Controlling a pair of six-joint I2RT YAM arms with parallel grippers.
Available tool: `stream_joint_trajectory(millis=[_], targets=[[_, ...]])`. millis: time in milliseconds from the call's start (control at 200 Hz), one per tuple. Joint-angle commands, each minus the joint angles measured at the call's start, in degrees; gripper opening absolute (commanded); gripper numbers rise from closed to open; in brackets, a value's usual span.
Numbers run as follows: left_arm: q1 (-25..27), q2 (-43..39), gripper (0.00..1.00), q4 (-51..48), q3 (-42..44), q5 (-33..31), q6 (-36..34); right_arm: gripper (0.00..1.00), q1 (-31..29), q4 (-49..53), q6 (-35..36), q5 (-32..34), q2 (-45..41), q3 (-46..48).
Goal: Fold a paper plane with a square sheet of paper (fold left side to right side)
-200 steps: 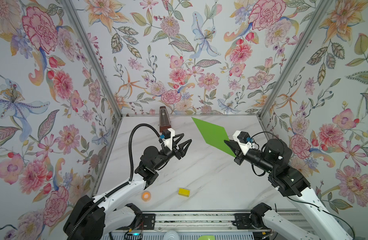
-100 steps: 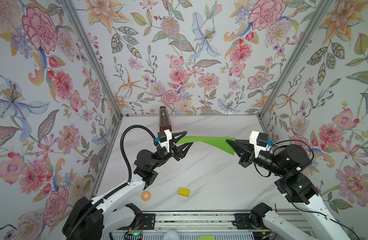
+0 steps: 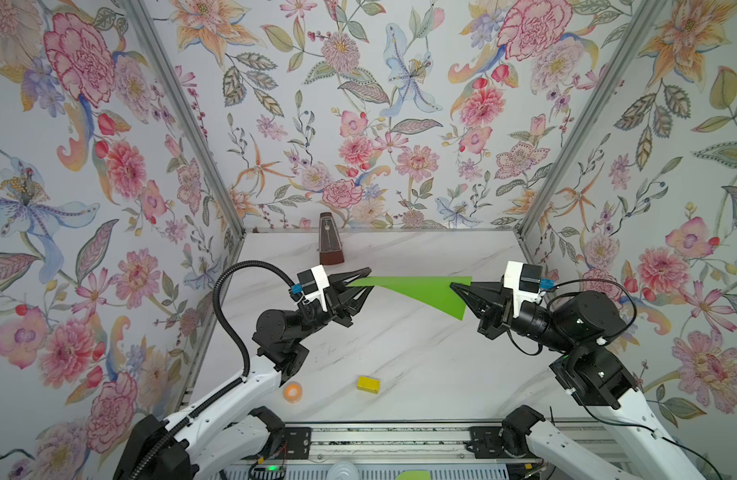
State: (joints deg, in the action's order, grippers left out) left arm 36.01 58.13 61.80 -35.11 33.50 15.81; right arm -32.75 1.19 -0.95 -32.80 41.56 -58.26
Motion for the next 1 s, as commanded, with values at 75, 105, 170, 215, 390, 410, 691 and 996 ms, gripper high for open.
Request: stream_joint_trajectory(millis=[75,105,170,215,390,410,691,996], targets=[[0.2,0.09,0.22,2.03,0.39,1.78,-0.87,0.0,-0.63,-1.28,-1.08,-0.6,-0.25,0.52],[0.07,0.11,0.2,2.25,0.4,1.79,-0.87,0.0,-0.72,-1.15,-1.03,-0.43,-0.2,0.52],[0.22,0.08,0.18,2.27,0.18,1.83,-0.87,0.0,-0.73,-1.09,-0.91,-0.25,-0.24,0.6],[0.2,0.06,0.16,2.19,0.14,1.88,-0.96,0.0,-0.78,-1.04,-0.92,-0.16,-0.33,0.69],[0.2,-0.2,0.05,1.59,0.14,1.68,-1.31,0.0,-0.82,-0.57,-0.54,0.67,-0.44,0.87],[0.2,-0.22,0.04,1.44,0.13,1.7,-1.31,0.0,-0.85,-0.58,-0.59,0.81,-0.43,0.82],[0.2,0.39,0.0,-9.52,-2.31,-0.18,-2.04,0.19,-0.96,0.39,-1.05,8.83,-0.79,1.93],[0.24,7.17,0.0,-23.71,-2.24,5.13,5.97,0.66,-0.84,3.53,-1.74,26.6,0.45,5.47]])
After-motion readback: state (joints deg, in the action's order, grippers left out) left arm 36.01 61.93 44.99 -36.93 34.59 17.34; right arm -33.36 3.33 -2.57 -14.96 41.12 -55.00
